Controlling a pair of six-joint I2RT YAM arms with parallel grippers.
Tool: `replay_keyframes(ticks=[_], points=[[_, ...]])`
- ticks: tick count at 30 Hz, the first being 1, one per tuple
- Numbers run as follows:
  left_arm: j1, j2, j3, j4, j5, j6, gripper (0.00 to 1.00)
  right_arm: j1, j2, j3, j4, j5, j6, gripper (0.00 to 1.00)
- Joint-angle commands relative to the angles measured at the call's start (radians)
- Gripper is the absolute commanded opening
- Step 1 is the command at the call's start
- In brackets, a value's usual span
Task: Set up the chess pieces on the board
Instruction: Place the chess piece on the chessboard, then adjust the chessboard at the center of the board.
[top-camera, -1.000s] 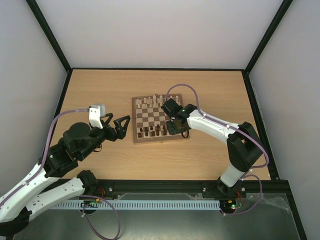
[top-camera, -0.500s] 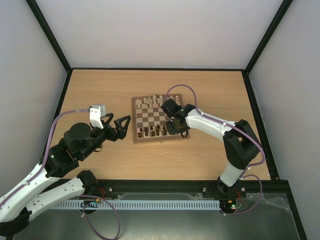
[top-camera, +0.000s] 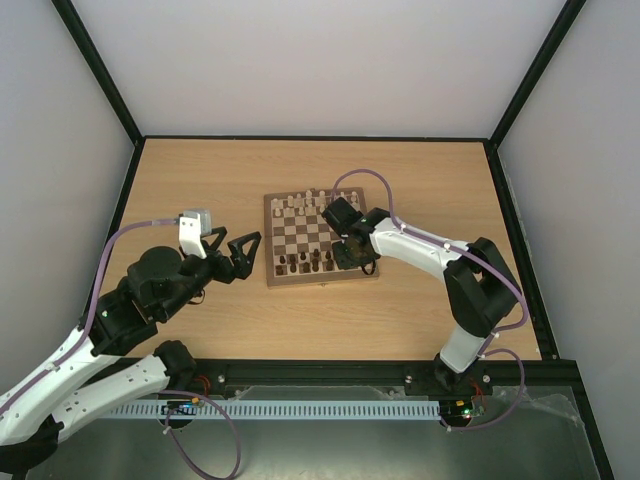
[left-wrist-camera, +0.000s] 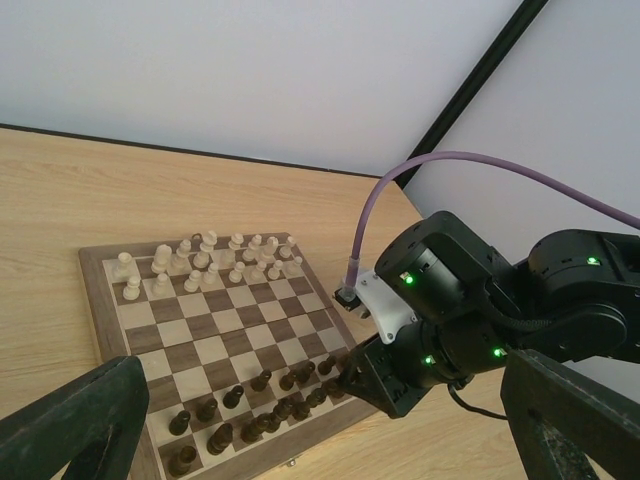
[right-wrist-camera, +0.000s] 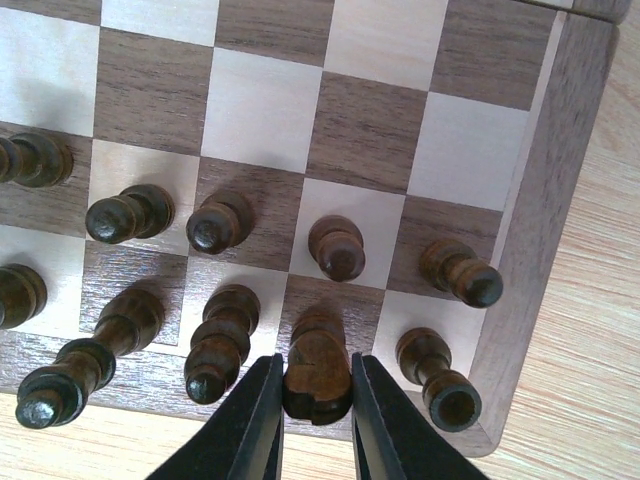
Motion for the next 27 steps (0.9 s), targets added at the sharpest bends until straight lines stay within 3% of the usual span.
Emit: replay_keyframes(ticks=[1,9,18,27], points=[[0.004,0.001,-0.005,0.023,0.004,-0.004,1.00,-0.006,0.015,-0.015,-0.024,0.008,-0.003,0.22],[0.004,0.000,-0.008,0.023,0.003,-0.006,0.99,-0.005,-0.008,-0.006,-0.035,0.009,0.000,0.30],[0.004,0.031,-0.024,0.021,-0.040,-0.018,1.00,-0.006,-0.104,0.047,-0.065,-0.012,0.007,0.49],[0.054,0.145,-0.073,0.030,-0.089,-0.065,1.00,-0.005,-0.167,0.063,-0.050,0.009,0.014,0.54]])
